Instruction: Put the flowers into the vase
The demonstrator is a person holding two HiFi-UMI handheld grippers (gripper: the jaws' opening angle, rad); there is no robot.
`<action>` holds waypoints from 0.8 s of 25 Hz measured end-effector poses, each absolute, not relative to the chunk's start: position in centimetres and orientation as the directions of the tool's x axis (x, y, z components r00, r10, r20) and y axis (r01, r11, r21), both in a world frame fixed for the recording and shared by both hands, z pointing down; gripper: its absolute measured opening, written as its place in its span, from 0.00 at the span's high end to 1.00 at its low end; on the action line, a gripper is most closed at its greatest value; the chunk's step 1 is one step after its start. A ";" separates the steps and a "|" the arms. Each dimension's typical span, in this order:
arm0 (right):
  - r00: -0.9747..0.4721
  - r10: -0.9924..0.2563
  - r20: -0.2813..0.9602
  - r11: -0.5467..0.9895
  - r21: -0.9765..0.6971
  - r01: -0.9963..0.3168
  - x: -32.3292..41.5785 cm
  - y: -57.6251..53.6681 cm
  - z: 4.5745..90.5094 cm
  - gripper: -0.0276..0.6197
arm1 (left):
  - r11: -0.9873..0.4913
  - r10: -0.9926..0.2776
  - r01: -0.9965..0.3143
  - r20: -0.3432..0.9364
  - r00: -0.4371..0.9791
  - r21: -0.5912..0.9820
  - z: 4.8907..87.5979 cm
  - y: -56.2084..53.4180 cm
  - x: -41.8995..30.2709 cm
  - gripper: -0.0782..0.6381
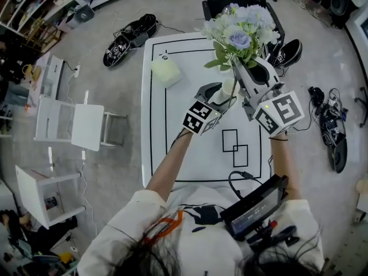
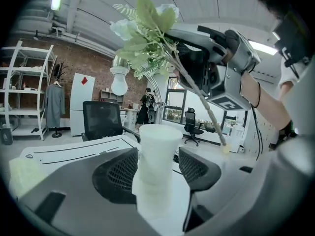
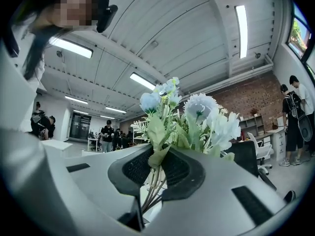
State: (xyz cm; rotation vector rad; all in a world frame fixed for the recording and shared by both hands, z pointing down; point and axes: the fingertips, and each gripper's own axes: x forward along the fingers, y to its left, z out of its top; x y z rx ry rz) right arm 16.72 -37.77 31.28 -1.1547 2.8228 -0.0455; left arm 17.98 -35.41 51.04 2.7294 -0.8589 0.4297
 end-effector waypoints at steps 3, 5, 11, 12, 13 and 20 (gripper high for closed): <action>-0.713 -0.695 -0.094 0.718 -0.035 -0.695 16.5 -37.8 30.3 0.88 | -0.796 -0.519 -0.589 0.343 0.783 0.140 51.1 -35.9 18.0 0.54; -0.708 -0.698 -0.104 0.713 -0.014 -0.701 16.5 -37.7 29.9 0.88 | -0.800 -0.518 -0.585 0.340 0.785 0.132 51.2 -35.9 18.1 0.54; -0.668 -0.732 -0.132 0.655 0.134 -0.744 16.6 -37.6 29.8 0.88 | -0.809 -0.516 -0.578 0.342 0.786 0.107 51.5 -35.6 18.4 0.55; -0.660 -0.738 -0.139 0.640 0.163 -0.751 16.6 -37.5 29.9 0.88 | -0.813 -0.512 -0.574 0.344 0.787 0.103 51.5 -35.5 18.4 0.55; -0.653 -0.743 -0.148 0.627 0.187 -0.756 16.5 -37.5 29.9 0.88 | -0.817 -0.506 -0.568 0.347 0.789 0.098 51.5 -35.3 18.5 0.55; -0.618 -0.762 -0.193 0.587 0.200 -0.785 16.4 -37.9 31.0 0.88 | -0.833 -0.482 -0.545 0.361 0.798 0.094 51.3 -34.9 18.7 0.56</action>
